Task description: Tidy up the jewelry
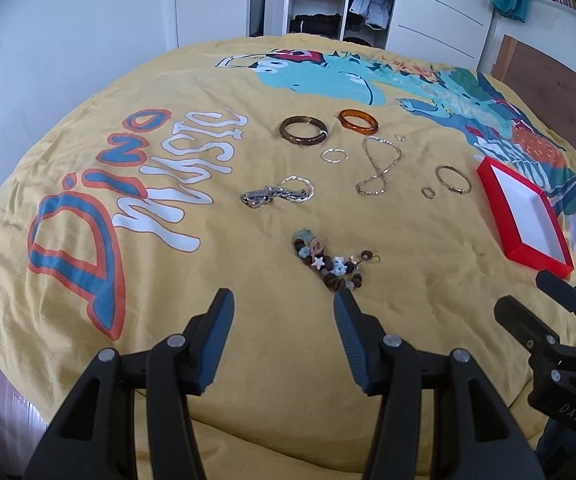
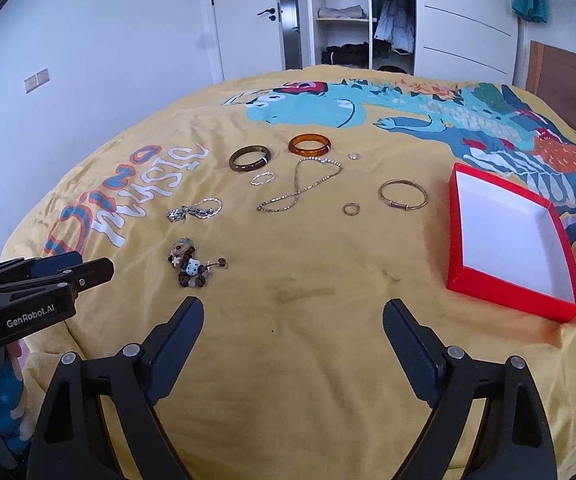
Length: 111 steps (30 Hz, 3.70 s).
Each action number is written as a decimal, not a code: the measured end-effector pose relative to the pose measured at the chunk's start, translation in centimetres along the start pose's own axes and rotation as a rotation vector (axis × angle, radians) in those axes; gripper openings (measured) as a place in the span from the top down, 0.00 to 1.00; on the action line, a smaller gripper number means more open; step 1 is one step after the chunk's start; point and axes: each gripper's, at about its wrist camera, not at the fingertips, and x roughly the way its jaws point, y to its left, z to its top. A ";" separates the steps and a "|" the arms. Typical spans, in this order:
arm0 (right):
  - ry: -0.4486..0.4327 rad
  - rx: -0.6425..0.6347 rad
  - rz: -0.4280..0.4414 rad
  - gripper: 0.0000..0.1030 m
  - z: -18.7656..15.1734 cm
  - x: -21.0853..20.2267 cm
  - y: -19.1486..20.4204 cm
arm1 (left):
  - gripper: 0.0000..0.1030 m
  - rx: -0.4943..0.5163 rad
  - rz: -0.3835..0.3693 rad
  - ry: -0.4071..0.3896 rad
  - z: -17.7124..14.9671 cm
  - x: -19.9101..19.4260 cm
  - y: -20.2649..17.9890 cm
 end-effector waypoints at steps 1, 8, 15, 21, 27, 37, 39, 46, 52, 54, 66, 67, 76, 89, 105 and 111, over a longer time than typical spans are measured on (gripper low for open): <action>0.006 -0.001 0.009 0.16 0.0 0.3 -0.1 | 0.52 -0.002 -0.004 0.003 0.1 0.3 -0.1; 0.028 -0.001 0.049 0.21 0.1 2.3 -0.7 | 0.52 -0.017 -0.055 0.050 1.2 3.7 -1.2; 0.039 -0.002 0.065 0.22 0.4 4.0 -1.6 | 0.52 -0.064 -0.061 0.124 1.5 8.5 -1.6; 0.053 0.007 0.076 0.22 0.9 6.0 -2.2 | 0.52 -0.100 -0.086 0.137 1.8 10.3 -1.4; 0.067 0.014 0.091 0.27 1.5 7.7 -2.4 | 0.72 -0.112 -0.105 0.123 2.0 10.6 -1.3; 0.087 0.030 0.109 0.28 2.2 10.4 -2.9 | 0.99 -0.161 -0.164 0.105 2.8 10.8 0.2; 0.091 0.031 0.112 0.29 2.2 10.8 -2.8 | 0.99 -0.169 -0.171 0.105 2.8 10.8 0.4; 0.101 0.032 0.117 0.30 2.0 11.5 -2.7 | 1.00 -0.164 -0.180 0.076 3.2 10.2 0.5; 0.099 0.032 0.117 0.30 2.0 11.5 -2.7 | 0.97 -0.199 -0.215 0.083 3.2 10.2 0.9; 0.097 0.032 0.118 0.30 2.0 11.5 -2.6 | 0.96 -0.216 -0.225 0.087 3.2 10.1 1.1; 0.093 0.034 0.125 0.30 2.1 11.2 -2.7 | 0.68 -0.236 -0.204 0.117 3.4 11.4 0.8; 0.093 0.035 0.124 0.30 2.1 11.2 -2.7 | 0.70 -0.230 -0.194 0.119 3.5 11.6 0.6; 0.081 0.048 0.100 0.30 3.2 11.5 -3.3 | 0.93 -0.199 -0.175 0.089 4.4 10.7 0.3; 0.096 0.196 0.006 0.54 7.2 17.7 -7.8 | 0.93 -0.197 -0.247 0.022 6.5 8.7 0.4; 0.106 0.195 0.018 0.80 7.7 17.7 -8.4 | 0.93 -0.181 -0.244 -0.017 7.3 6.1 0.0; 0.037 0.200 0.049 0.80 8.5 12.6 -9.4 | 0.93 -0.146 -0.279 -0.055 9.0 3.4 -2.5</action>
